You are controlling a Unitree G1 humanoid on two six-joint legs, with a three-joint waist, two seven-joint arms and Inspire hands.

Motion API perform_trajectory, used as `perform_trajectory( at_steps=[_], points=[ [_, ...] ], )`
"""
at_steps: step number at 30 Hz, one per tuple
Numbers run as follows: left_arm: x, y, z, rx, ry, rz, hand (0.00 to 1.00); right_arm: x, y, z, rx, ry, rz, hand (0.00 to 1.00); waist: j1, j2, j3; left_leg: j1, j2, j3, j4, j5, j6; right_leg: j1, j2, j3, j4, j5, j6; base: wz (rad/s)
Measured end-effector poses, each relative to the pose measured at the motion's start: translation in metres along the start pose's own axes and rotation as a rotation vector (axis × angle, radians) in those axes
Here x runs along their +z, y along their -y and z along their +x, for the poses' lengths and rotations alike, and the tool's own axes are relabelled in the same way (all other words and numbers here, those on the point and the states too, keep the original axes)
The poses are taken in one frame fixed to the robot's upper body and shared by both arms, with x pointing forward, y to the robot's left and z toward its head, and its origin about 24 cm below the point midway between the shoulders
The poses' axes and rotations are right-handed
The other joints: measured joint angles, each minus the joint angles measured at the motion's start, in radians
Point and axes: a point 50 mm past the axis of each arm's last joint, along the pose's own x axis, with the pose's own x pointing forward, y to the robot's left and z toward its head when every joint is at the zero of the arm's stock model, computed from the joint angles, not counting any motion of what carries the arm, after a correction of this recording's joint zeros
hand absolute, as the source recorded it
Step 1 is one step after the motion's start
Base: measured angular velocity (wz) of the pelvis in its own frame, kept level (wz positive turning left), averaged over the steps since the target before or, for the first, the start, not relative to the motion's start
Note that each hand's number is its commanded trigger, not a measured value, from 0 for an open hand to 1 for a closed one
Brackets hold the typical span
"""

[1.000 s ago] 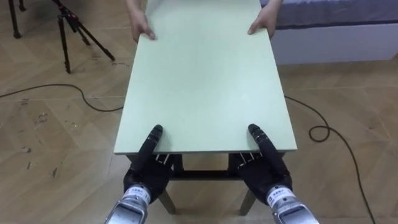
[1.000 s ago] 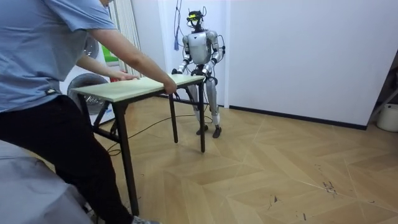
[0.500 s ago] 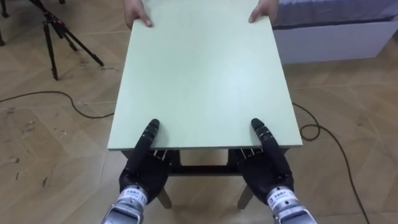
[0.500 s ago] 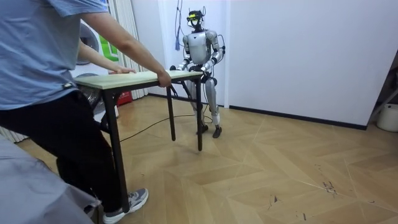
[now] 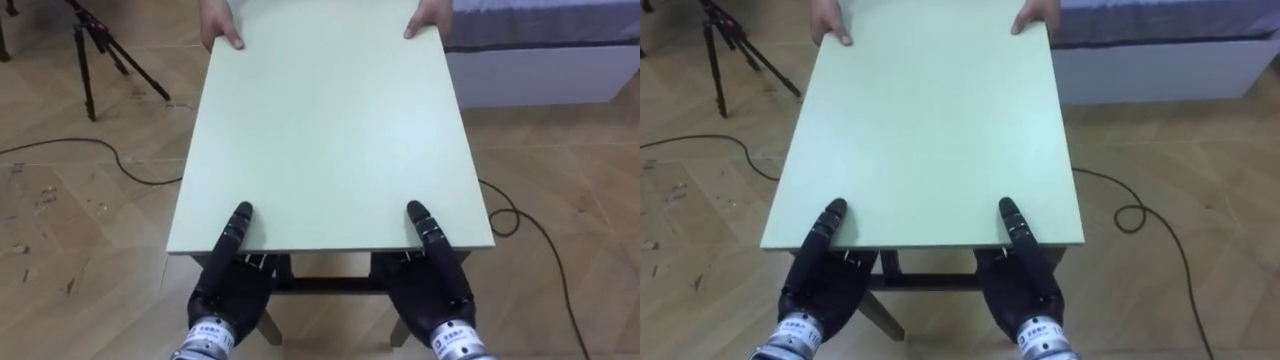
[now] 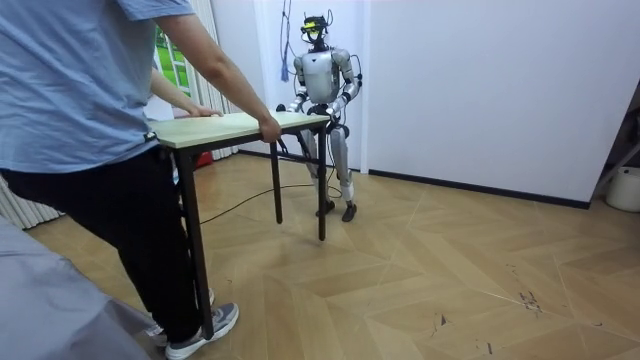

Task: Move table with human

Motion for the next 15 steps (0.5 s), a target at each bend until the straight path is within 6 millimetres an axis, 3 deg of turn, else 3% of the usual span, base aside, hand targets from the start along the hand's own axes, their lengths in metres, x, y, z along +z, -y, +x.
perform_trajectory(
  at_steps=[10, 13, 15],
  points=[
    [-0.0019, -0.0001, -0.0006, -0.003, 0.004, -0.004, 1.0, 0.0002, -0.0008, 0.0004, 0.006, 0.002, -0.002, 1.0, 0.01, 0.003, 0.0028, -0.026, 0.002, 0.002, 0.014, 0.0, 0.0, -0.015, 0.004, 0.004, 0.001, 0.0, 0.0, 0.0],
    [-0.003, -0.002, -0.0025, -0.003, 0.002, -0.017, 1.0, 0.0, 0.0002, -0.0008, 0.007, -0.002, 0.0, 1.0, 0.008, -0.005, 0.0075, -0.062, 0.009, -0.001, 0.086, -0.006, -0.006, -0.015, -0.001, 0.006, 0.006, 0.0, 0.0, 0.0],
    [-0.0053, -0.005, -0.0061, -0.004, 0.003, -0.024, 1.0, -0.001, 0.0032, -0.0041, 0.006, -0.005, 0.005, 1.0, 0.012, -0.005, 0.0081, -0.134, 0.026, -0.005, 0.243, -0.03, -0.014, -0.032, 0.006, 0.004, 0.036, -0.001, -0.001, -0.03]
  ],
)
